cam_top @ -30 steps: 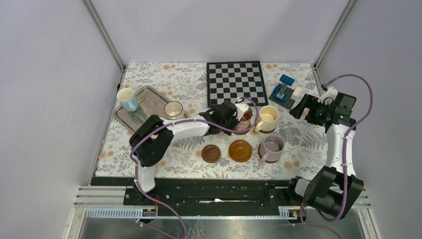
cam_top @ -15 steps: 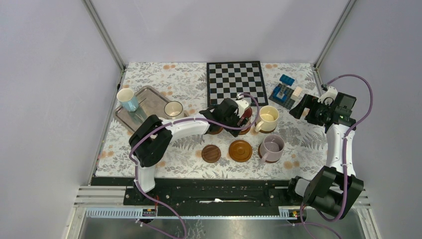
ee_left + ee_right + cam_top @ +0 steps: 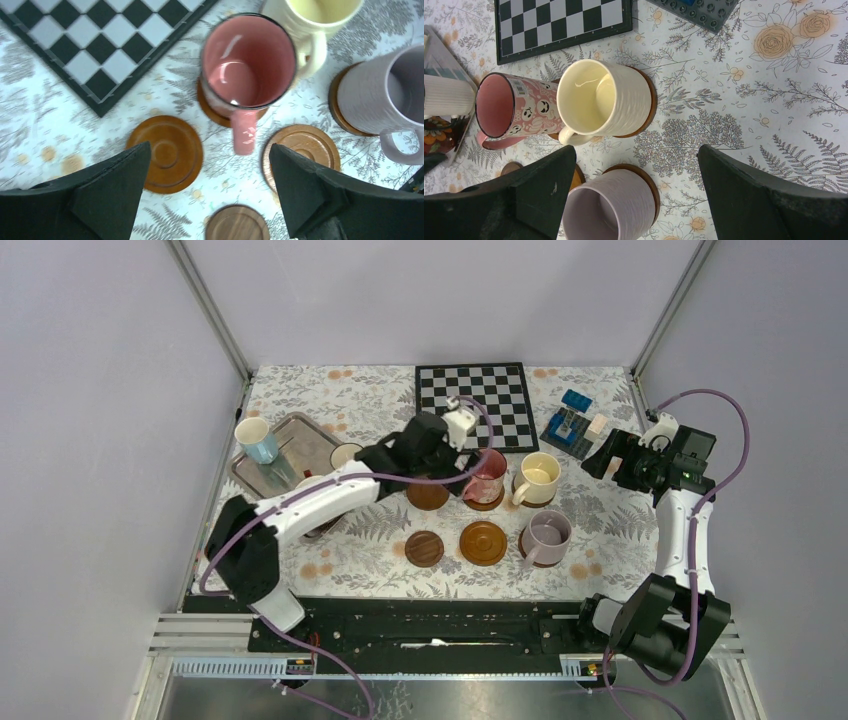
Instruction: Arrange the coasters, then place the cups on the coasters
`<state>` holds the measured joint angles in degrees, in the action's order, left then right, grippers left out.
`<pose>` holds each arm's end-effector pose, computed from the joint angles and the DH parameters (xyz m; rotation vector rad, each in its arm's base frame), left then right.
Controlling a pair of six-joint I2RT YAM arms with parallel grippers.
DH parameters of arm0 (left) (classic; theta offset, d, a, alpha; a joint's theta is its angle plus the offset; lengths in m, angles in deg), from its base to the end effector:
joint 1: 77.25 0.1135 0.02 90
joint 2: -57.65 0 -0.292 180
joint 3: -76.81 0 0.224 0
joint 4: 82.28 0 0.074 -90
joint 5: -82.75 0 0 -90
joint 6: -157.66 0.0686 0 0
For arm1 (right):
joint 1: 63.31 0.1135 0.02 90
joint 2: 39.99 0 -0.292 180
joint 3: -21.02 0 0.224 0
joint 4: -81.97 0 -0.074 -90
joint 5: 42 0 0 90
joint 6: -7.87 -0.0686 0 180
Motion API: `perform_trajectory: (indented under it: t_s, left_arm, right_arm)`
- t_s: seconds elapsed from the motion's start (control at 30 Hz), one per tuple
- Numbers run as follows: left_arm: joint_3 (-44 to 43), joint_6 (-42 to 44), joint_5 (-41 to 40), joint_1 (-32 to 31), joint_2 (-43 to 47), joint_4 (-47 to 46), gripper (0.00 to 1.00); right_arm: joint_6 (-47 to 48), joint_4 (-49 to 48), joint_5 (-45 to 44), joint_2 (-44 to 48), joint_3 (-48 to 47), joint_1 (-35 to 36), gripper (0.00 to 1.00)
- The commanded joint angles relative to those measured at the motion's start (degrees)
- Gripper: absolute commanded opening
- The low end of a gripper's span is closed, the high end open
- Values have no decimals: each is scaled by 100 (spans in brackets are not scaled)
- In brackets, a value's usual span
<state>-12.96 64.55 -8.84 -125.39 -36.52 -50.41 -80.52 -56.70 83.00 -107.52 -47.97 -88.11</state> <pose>0.2547 -0.2814 0.3032 0.8444 2.0783 -0.4634 0.2273 -0.0617 0.3056 0.1205 2.1504 0.4264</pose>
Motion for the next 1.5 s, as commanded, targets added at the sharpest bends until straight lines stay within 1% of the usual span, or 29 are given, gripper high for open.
perform_trajectory:
  t_s: [0.0,0.1,0.2,0.3,0.4,0.5,0.57,0.7,0.77,0.97,1.33,1.47]
  left_arm:
    - [-150,-157,-27,662,780,432,99]
    - [-150,-257,30,1351,1258,703,99]
    - [-104,-269,124,2167,1609,971,99]
    - [-39,-185,606,3004,1790,1222,99]
    - [191,49,719,3394,1988,1365,96]
    - [500,93,797,3444,2226,1504,89]
    - [760,-22,888,3443,2414,1510,84]
    - [1158,-171,1023,3443,2601,1619,68]
    - [1388,-191,1007,3443,2617,1648,62]
    - [1844,-217,1010,3332,2467,1579,58]
    - [1808,-233,358,3192,1975,1083,57]
    - [1761,-234,293,3189,1781,1015,52]
  right_arm:
    - [80,-74,36,178,-25,28,98]
    - [124,-46,65,196,-25,28,98]
    - [178,13,93,151,-51,28,98]
    - [212,73,115,126,-101,28,98]
    - [247,80,115,166,-96,28,98]
    - [269,110,92,187,-96,28,98]
    - [270,121,87,204,-89,28,98]
    - [246,131,79,235,-87,28,98]
    - [224,131,86,249,-87,28,98]
    - [161,114,99,262,-69,28,98]
    - [186,174,51,343,-49,28,98]
    - [197,210,21,360,-86,28,98]
